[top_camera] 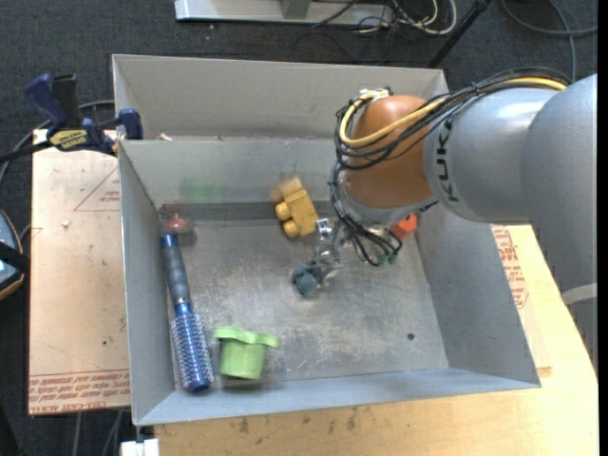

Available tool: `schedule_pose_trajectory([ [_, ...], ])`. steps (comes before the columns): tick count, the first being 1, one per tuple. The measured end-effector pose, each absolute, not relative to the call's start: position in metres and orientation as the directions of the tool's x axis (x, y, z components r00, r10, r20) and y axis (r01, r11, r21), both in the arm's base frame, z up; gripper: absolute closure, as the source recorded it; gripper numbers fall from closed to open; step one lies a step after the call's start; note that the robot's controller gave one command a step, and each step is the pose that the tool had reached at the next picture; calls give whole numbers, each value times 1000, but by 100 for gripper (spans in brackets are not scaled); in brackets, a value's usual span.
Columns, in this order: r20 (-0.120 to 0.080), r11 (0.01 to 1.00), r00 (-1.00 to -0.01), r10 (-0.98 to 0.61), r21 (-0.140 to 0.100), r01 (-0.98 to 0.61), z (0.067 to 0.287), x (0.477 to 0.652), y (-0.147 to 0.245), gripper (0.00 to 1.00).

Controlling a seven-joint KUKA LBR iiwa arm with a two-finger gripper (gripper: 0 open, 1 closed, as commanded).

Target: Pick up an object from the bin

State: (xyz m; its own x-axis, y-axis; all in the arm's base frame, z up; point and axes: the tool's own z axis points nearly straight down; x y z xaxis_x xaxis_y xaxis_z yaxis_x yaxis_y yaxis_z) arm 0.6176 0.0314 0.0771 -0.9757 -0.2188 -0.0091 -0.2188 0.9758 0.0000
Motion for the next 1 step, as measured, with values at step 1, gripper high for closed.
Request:
schedule_pose_trajectory([
  [1,-11,899,-899,-437,-3,-437,213,624,36,100],
])
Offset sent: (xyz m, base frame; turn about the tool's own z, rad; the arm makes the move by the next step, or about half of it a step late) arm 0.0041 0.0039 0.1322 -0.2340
